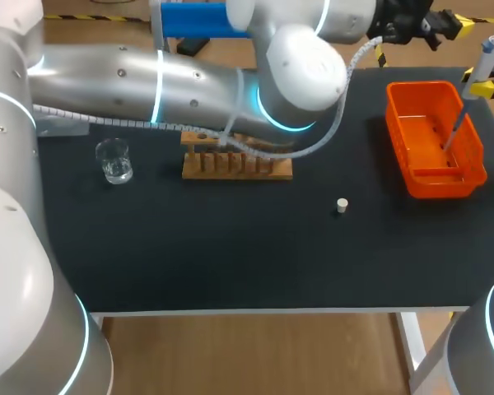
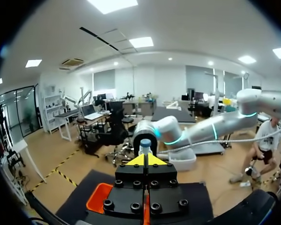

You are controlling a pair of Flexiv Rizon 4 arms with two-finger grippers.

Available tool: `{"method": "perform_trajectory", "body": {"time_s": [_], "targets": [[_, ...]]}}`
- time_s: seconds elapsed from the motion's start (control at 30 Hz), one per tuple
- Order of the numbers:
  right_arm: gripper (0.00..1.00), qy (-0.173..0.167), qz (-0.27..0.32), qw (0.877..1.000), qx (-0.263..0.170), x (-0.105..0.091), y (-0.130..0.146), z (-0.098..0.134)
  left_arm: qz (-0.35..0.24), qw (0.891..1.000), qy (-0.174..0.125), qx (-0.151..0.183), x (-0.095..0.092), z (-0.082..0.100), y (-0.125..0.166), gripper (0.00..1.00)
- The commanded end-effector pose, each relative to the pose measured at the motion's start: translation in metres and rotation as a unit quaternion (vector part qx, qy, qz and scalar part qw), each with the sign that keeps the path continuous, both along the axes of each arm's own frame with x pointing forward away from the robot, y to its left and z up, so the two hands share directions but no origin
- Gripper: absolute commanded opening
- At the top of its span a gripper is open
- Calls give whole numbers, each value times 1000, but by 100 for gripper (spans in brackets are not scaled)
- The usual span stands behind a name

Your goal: Invert the test tube, pick up the pipette, mount the tip to pipette, aspirate from beaker and dispense into the tube, eject the tip, return the pipette, and cap with the stopper.

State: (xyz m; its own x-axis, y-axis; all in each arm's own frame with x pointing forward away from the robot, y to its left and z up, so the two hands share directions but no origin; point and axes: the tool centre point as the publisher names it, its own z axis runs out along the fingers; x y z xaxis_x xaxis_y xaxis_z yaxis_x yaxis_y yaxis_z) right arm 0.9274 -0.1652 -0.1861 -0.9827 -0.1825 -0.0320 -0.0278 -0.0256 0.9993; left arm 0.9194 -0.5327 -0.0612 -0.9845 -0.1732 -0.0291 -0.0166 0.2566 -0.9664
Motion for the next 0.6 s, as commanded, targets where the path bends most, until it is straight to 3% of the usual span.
{"method": "perform_trajectory", "body": {"time_s": [0.03, 0.17, 0.6], "targets": [[0, -1, -1, 1000, -2, -1, 0, 1, -17, 998, -19, -54, 7, -4, -11, 0], [0, -1, -1, 1000, -2, -1, 0, 1, -27, 998, -29, -55, 9, -4, -17, 0], [0, -1, -1, 1000, -2, -1, 0, 1, -37, 998, -16, -56, 11, -10, -29, 0]]}}
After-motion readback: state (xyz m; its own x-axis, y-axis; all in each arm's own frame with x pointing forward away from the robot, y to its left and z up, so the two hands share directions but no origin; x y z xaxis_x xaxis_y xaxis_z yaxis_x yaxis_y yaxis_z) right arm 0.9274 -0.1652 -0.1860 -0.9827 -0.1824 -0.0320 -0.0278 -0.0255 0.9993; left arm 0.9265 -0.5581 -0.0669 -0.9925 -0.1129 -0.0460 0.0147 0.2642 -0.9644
